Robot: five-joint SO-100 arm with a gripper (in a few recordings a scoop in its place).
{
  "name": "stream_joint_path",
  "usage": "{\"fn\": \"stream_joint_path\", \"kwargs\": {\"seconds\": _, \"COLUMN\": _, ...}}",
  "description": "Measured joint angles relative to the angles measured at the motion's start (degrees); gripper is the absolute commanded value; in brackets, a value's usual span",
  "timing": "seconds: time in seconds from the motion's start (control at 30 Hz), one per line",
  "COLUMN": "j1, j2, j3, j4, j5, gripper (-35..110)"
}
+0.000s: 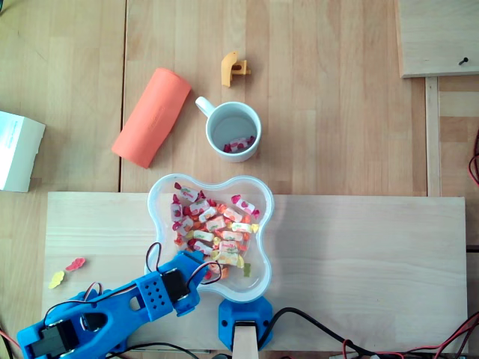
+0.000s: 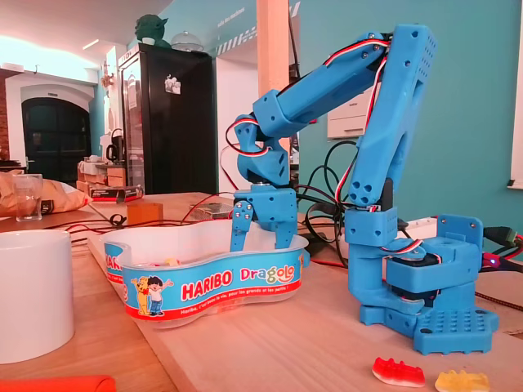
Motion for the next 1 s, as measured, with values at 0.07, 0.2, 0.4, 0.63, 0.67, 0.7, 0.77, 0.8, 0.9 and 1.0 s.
{"fn": "stream_joint_path", "kwargs": {"seconds": 0.07, "j1": 0.00, "j2": 0.00, "j3": 0.00, "j4": 0.00, "j5": 0.00, "gripper": 24}}
{"fn": "stream_joint_path", "kwargs": {"seconds": 0.2, "j1": 0.00, "j2": -0.79, "j3": 0.00, "j4": 0.00, "j5": 0.00, "gripper": 24}}
{"fn": "stream_joint_path", "kwargs": {"seconds": 0.4, "j1": 0.00, "j2": -3.60, "j3": -0.09, "j4": 0.00, "j5": 0.00, "gripper": 23}}
{"fn": "stream_joint_path", "kwargs": {"seconds": 0.63, "j1": 0.00, "j2": -3.60, "j3": -0.09, "j4": 0.00, "j5": 0.00, "gripper": 23}}
{"fn": "stream_joint_path", "kwargs": {"seconds": 0.67, "j1": 0.00, "j2": -3.60, "j3": -0.09, "j4": 0.00, "j5": 0.00, "gripper": 23}}
{"fn": "stream_joint_path", "kwargs": {"seconds": 0.7, "j1": 0.00, "j2": -3.60, "j3": -0.09, "j4": 0.00, "j5": 0.00, "gripper": 23}}
{"fn": "stream_joint_path", "kwargs": {"seconds": 0.77, "j1": 0.00, "j2": -3.60, "j3": -0.09, "j4": 0.00, "j5": 0.00, "gripper": 23}}
{"fn": "stream_joint_path", "kwargs": {"seconds": 0.8, "j1": 0.00, "j2": -3.87, "j3": -0.09, "j4": 0.00, "j5": 0.00, "gripper": 23}}
{"fn": "stream_joint_path", "kwargs": {"seconds": 0.9, "j1": 0.00, "j2": -4.22, "j3": -0.26, "j4": 0.00, "j5": 0.00, "gripper": 23}}
{"fn": "stream_joint_path", "kwargs": {"seconds": 1.0, "j1": 0.00, "j2": -4.22, "j3": -0.26, "j4": 0.00, "j5": 0.00, "gripper": 19}}
